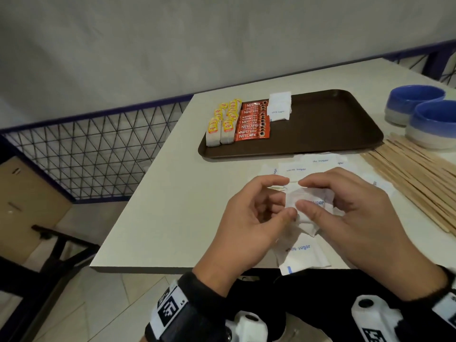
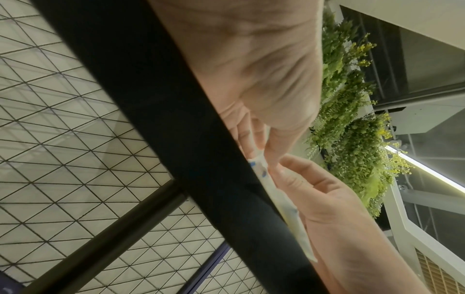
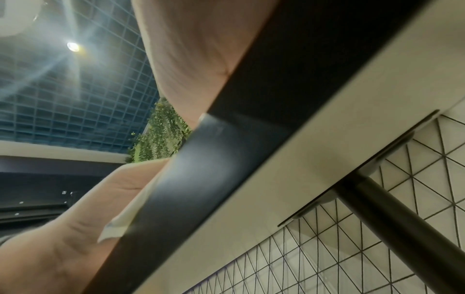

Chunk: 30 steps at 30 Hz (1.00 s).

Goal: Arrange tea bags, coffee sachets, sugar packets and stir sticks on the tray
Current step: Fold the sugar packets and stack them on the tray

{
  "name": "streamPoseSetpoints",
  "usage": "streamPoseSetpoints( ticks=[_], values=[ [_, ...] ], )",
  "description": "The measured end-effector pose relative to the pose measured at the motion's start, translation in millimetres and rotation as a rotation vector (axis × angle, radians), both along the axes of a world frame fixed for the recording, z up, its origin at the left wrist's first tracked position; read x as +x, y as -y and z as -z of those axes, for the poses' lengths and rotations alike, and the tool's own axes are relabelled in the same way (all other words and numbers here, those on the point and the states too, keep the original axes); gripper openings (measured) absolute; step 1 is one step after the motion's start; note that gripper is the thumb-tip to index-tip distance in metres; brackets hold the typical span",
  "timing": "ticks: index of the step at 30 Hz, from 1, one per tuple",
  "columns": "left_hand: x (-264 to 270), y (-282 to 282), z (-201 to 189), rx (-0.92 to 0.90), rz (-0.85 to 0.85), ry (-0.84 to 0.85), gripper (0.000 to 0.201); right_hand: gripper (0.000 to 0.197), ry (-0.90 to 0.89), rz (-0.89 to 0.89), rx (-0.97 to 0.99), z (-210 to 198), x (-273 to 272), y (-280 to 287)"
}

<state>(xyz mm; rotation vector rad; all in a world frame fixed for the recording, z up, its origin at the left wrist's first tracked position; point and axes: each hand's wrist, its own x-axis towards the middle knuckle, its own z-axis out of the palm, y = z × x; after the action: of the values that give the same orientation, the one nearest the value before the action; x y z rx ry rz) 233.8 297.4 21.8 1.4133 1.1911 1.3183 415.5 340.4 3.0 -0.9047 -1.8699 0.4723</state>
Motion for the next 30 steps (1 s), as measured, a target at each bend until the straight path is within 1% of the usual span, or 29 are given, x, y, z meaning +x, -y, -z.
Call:
streamPoseSetpoints(
  ticks=[3, 6, 8, 10, 14, 16, 19, 20, 22, 24, 26, 30],
  values=[
    [-2.0, -2.3, 0.5, 0.005, -0.036, 0.046, 0.034, 0.028, -0.023, 0.009, -0.037, -2.8, -1.6, 2.7],
    [-3.6, -3.5, -1.0, 0.004, -0.047, 0.094, 0.035, 0.029, -0.072, 0.015, -0.138, -4.8, 0.0, 3.6],
    [-4.8, -4.5, -0.8, -0.011, -0.052, 0.098, 0.035, 0.028, -0.12, -0.007, -0.223, -4.9, 0.4, 4.2],
    [-4.6, -5.2, 0.4, -0.028, -0.047, 0.084, 0.035, 0.027, -0.153, -0.037, -0.262, -5.1, 0.1, 5.2],
    [-4.0, -7.1, 4.1, -0.052, -0.053, 0.118, 0.034, 0.02, -0.162, -0.044, -0.234, -6.0, 1.6, 6.1],
    [-4.4, -7.8, 5.7, -0.06, -0.076, 0.147, 0.034, 0.024, -0.164, -0.056, -0.222, -4.9, 2.4, 5.7],
    [-5.6, -7.4, 4.5, -0.063, -0.096, 0.163, 0.035, 0.038, -0.237, -0.118, -0.311, -3.4, 0.9, 4.9],
    [-5.7, -7.0, 3.7, -0.065, -0.097, 0.15, 0.036, 0.039, -0.247, -0.134, -0.34, -2.7, 0.2, 4.8],
    [-5.4, -6.5, 3.1, -0.08, -0.092, 0.136, 0.038, 0.035, -0.229, -0.125, -0.357, -2.0, -0.3, 4.4],
    [-4.7, -6.2, 2.4, -0.104, -0.082, 0.131, 0.038, 0.043, -0.211, -0.122, -0.351, -0.7, 1.8, 4.3],
    [-5.2, -6.7, 1.9, -0.11, -0.078, 0.116, 0.035, 0.039, -0.203, -0.115, -0.359, -1.8, 1.5, 5.4],
    [-6.5, -7.3, 1.0, -0.101, -0.074, 0.108, 0.024, 0.041, -0.188, -0.11, -0.352, -5.3, 0.5, 8.3]
  ],
)
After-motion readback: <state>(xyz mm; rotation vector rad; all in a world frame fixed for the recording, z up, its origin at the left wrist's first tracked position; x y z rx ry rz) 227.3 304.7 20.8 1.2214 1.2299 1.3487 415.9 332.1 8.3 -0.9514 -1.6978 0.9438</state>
